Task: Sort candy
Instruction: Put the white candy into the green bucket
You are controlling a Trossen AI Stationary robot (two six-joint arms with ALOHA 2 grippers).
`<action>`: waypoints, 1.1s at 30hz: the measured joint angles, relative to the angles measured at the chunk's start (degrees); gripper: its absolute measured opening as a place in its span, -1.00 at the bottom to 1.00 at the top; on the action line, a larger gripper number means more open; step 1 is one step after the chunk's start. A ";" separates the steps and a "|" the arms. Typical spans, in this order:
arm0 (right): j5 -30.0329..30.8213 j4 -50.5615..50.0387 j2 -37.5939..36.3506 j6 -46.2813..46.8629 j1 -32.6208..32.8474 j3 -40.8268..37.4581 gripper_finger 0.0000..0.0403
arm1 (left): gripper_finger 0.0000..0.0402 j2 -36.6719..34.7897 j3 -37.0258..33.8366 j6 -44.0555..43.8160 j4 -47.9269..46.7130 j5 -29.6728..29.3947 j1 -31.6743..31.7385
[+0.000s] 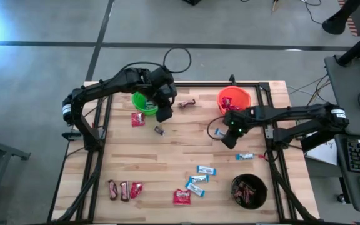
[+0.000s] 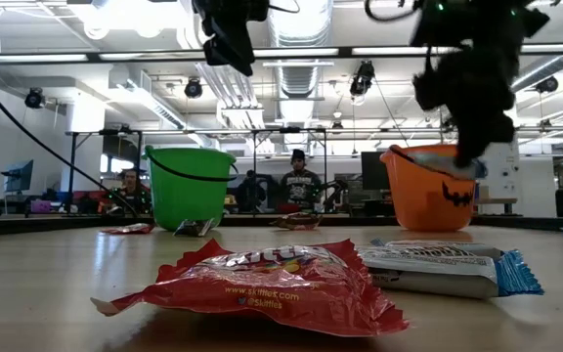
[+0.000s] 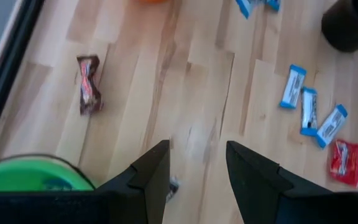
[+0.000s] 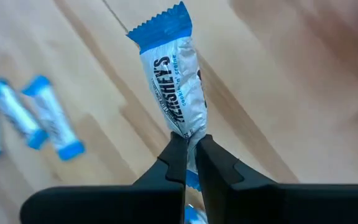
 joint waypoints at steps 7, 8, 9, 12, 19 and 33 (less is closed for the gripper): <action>0.50 -0.15 0.00 -3.58 -0.02 9.27 -0.94 | -0.31 0.00 0.00 -0.20 4.10 0.62 -0.11; 0.50 -0.15 -0.02 -3.99 -0.02 10.67 -0.94 | -0.31 0.00 0.00 -0.22 4.85 1.38 -0.09; 0.54 -0.15 0.00 -4.57 -0.02 11.98 -0.94 | -0.31 0.00 0.00 -0.28 5.62 2.29 -0.09; 2.32 -0.14 0.02 -6.54 -0.02 15.73 -0.94 | -0.31 0.00 0.00 -1.06 8.90 4.82 -0.12; 6.56 -0.22 0.02 -9.58 -0.04 21.40 -0.94 | -0.31 1.22 0.00 -3.93 18.92 11.09 -0.18; 8.07 0.20 0.09 -10.39 -0.02 22.02 -0.94 | -0.31 8.22 -0.04 -9.01 30.42 20.25 -1.10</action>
